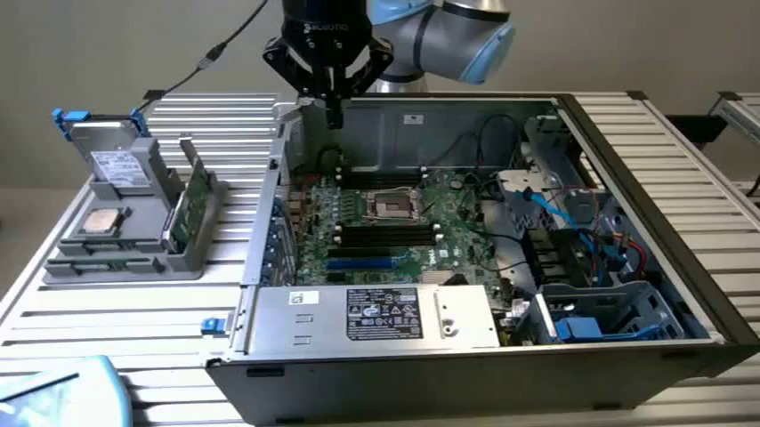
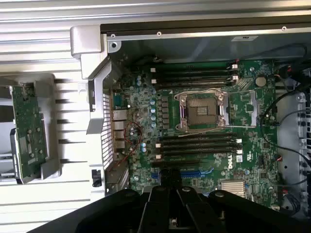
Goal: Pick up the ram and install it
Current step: 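Reach for the ram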
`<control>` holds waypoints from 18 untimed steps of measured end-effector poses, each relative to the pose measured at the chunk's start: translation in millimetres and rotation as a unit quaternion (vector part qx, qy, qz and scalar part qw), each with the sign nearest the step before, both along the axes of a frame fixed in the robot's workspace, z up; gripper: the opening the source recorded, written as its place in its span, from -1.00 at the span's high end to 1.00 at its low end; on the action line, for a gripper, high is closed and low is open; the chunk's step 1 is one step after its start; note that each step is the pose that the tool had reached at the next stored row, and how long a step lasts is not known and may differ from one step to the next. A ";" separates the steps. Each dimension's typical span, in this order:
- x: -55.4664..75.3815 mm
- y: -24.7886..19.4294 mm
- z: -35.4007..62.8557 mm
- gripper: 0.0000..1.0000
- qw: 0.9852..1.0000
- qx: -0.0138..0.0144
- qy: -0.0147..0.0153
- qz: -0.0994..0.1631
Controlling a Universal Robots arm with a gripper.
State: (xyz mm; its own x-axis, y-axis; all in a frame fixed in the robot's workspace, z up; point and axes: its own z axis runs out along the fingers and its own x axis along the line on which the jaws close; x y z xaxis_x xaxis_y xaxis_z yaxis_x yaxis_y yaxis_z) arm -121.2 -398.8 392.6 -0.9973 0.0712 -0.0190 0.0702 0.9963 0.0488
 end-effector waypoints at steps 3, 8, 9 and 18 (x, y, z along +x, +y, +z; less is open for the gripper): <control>0.0 0.0 0.0 0.79 1.000 0.000 0.000 0.000; 0.0 0.0 0.0 0.79 1.000 0.000 0.000 0.000; -0.1 0.0 0.0 0.79 1.000 0.000 0.000 0.000; -34.4 0.0 -0.3 0.79 1.000 0.000 0.015 0.000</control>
